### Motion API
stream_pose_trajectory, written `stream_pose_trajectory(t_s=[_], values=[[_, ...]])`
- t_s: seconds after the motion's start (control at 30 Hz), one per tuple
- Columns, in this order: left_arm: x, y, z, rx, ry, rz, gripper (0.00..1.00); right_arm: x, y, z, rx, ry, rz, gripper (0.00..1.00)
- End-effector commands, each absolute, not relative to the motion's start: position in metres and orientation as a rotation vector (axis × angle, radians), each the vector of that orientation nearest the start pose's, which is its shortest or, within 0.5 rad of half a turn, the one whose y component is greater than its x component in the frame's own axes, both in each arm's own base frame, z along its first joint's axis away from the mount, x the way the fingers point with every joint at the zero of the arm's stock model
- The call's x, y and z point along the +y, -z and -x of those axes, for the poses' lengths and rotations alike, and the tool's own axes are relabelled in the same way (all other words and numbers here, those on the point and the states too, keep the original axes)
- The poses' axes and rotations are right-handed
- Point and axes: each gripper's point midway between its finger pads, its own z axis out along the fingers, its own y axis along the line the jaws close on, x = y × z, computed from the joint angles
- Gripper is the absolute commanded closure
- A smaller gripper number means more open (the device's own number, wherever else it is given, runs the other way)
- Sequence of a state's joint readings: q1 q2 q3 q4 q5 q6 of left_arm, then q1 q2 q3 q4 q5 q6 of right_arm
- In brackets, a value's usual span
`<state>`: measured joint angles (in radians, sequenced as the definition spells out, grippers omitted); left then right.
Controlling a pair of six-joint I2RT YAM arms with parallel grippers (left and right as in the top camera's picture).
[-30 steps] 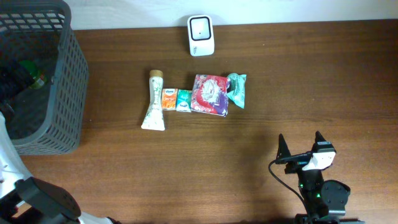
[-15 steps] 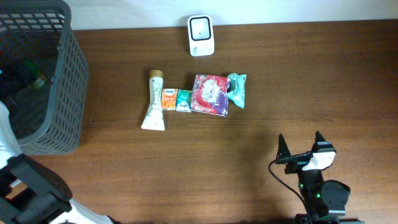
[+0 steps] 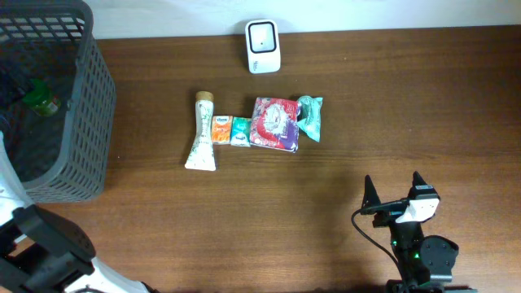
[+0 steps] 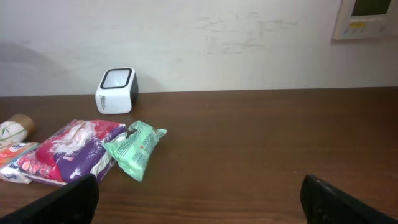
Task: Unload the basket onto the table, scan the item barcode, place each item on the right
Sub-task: 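Grasp the green-lidded jar in the basket with the left gripper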
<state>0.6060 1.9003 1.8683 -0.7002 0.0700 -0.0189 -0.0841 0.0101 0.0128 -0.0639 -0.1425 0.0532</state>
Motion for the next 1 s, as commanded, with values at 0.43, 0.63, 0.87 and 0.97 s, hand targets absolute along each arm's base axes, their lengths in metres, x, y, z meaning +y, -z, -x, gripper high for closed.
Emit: stream_pose_trajectory(t_s=[0.43,0.63,0.87,0.97], values=[[0.303,-0.16,-0.518,2.276,-0.343,0.5,0.01,0.005,-0.159,-0.246,1.637,-0.101,-0.006,0.01],[0.306,-0.122,-0.52,2.325,-0.371,0.573,0.01,0.005,-0.159,-0.246,1.637,-0.102,-0.006,0.01],[0.327,-0.106,-0.512,2.296,-0.357,0.702,0.01,0.005,-0.159,-0.246,1.637,-0.101,-0.007,0.01],[0.321,-0.083,-0.523,2.308,-0.284,0.675,0.01,0.005,-0.159,-0.246,1.637,-0.102,-0.006,0.01]])
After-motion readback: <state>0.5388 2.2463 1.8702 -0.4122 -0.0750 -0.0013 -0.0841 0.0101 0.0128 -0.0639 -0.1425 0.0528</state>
